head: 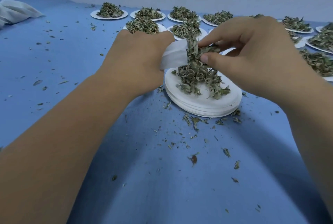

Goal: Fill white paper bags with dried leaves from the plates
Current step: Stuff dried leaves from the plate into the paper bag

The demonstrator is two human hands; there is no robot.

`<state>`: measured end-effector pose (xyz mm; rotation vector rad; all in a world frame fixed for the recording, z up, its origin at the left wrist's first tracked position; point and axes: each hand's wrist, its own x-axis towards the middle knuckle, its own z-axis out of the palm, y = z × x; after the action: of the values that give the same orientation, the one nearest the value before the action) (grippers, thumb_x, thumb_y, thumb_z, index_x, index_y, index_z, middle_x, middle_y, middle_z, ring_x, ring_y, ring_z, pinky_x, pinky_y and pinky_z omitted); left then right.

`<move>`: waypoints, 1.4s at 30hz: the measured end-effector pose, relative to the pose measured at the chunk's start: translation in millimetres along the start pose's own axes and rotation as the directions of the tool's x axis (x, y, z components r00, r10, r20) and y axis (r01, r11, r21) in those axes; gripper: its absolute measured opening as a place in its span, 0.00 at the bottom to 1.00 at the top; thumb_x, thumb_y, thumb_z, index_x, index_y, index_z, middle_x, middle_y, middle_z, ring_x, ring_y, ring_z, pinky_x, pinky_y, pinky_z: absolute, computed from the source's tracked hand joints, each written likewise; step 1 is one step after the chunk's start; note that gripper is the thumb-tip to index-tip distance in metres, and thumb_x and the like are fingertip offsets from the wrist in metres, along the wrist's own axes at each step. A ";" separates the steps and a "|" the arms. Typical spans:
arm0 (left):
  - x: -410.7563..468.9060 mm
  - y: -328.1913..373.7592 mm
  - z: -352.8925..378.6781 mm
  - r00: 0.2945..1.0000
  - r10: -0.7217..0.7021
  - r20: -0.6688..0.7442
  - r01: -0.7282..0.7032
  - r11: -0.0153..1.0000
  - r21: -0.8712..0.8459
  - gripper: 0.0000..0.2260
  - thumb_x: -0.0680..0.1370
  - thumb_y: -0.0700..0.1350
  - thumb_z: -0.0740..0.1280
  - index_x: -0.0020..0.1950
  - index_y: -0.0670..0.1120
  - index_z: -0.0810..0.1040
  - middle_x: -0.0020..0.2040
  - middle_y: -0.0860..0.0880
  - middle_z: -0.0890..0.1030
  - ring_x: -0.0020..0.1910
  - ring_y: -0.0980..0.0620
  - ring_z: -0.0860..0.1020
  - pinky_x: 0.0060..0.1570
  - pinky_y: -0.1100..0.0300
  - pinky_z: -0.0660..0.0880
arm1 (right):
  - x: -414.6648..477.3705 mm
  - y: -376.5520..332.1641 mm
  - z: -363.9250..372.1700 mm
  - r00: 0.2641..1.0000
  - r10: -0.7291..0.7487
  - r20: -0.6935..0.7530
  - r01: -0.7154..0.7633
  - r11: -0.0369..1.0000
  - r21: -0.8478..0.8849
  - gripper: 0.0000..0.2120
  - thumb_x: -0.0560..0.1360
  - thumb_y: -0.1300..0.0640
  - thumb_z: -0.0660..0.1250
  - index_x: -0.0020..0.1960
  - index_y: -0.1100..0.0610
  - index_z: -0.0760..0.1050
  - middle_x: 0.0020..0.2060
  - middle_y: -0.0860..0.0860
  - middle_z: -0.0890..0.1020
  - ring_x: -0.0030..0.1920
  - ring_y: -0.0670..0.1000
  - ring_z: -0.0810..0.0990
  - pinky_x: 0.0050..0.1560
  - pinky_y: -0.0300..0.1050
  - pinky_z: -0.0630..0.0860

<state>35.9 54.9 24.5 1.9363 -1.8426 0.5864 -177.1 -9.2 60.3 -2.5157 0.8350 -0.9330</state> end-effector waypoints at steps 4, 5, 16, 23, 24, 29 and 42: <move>-0.9 8.1 0.1 1.000 0.024 0.015 -0.024 1.000 0.017 0.13 0.69 0.40 0.67 0.47 0.50 0.65 0.29 0.53 0.65 0.28 0.54 0.61 0.37 0.55 0.55 | -1.0 -1.1 5.8 0.999 -0.026 0.027 0.026 0.999 -0.026 0.09 0.75 0.55 0.74 0.53 0.44 0.84 0.44 0.32 0.80 0.47 0.36 0.81 0.52 0.33 0.76; -0.7 8.9 -0.1 0.999 0.030 0.015 -0.030 0.999 0.022 0.12 0.70 0.41 0.67 0.46 0.50 0.65 0.29 0.53 0.65 0.28 0.54 0.61 0.37 0.55 0.55 | -0.7 -0.6 6.5 0.999 -0.030 0.034 0.031 0.999 -0.032 0.09 0.75 0.56 0.75 0.53 0.45 0.84 0.43 0.32 0.80 0.46 0.36 0.81 0.52 0.31 0.75; -2.6 19.3 -4.4 0.997 0.076 -0.023 -0.076 0.997 -0.013 0.14 0.72 0.43 0.68 0.44 0.50 0.62 0.29 0.54 0.64 0.27 0.53 0.62 0.30 0.57 0.53 | 0.9 2.8 14.2 1.000 -0.014 -0.028 0.021 0.971 0.238 0.07 0.72 0.59 0.78 0.46 0.49 0.86 0.44 0.48 0.86 0.45 0.47 0.86 0.50 0.50 0.82; -3.6 18.1 -8.2 0.992 0.088 -0.095 -0.091 0.996 -0.024 0.13 0.72 0.49 0.67 0.43 0.50 0.62 0.28 0.55 0.63 0.26 0.49 0.63 0.30 0.58 0.52 | 2.1 10.9 20.1 0.999 0.032 -0.017 -0.022 0.897 0.442 0.13 0.70 0.69 0.77 0.50 0.55 0.84 0.44 0.52 0.86 0.45 0.47 0.86 0.49 0.49 0.85; -3.6 19.2 -8.1 0.990 0.095 -0.104 -0.100 0.994 -0.037 0.13 0.72 0.49 0.67 0.43 0.50 0.62 0.28 0.55 0.62 0.26 0.51 0.62 0.30 0.60 0.52 | 2.8 11.3 22.8 0.998 0.039 -0.041 -0.017 0.897 0.442 0.11 0.70 0.68 0.78 0.49 0.58 0.83 0.43 0.52 0.86 0.44 0.47 0.86 0.49 0.47 0.84; -2.5 19.0 -5.2 0.993 0.067 -0.093 -0.079 0.989 -0.125 0.06 0.72 0.47 0.62 0.41 0.51 0.64 0.29 0.53 0.65 0.28 0.52 0.64 0.30 0.58 0.58 | 1.7 11.2 31.8 0.996 0.035 -0.083 -0.002 0.931 0.366 0.03 0.72 0.59 0.79 0.43 0.56 0.85 0.33 0.40 0.83 0.32 0.38 0.77 0.35 0.28 0.70; -2.3 13.4 13.9 0.994 -0.084 -0.073 0.046 0.909 -0.413 0.07 0.70 0.44 0.70 0.41 0.47 0.72 0.31 0.51 0.71 0.32 0.51 0.69 0.31 0.54 0.68 | -6.4 2.6 28.7 0.997 -0.058 -0.055 0.072 0.948 0.309 0.11 0.74 0.64 0.75 0.51 0.51 0.85 0.36 0.34 0.81 0.33 0.40 0.77 0.36 0.29 0.68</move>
<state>22.8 48.4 11.7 1.6528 -1.6758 0.2315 -162.6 -4.4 35.0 -2.2679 0.5678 -1.0559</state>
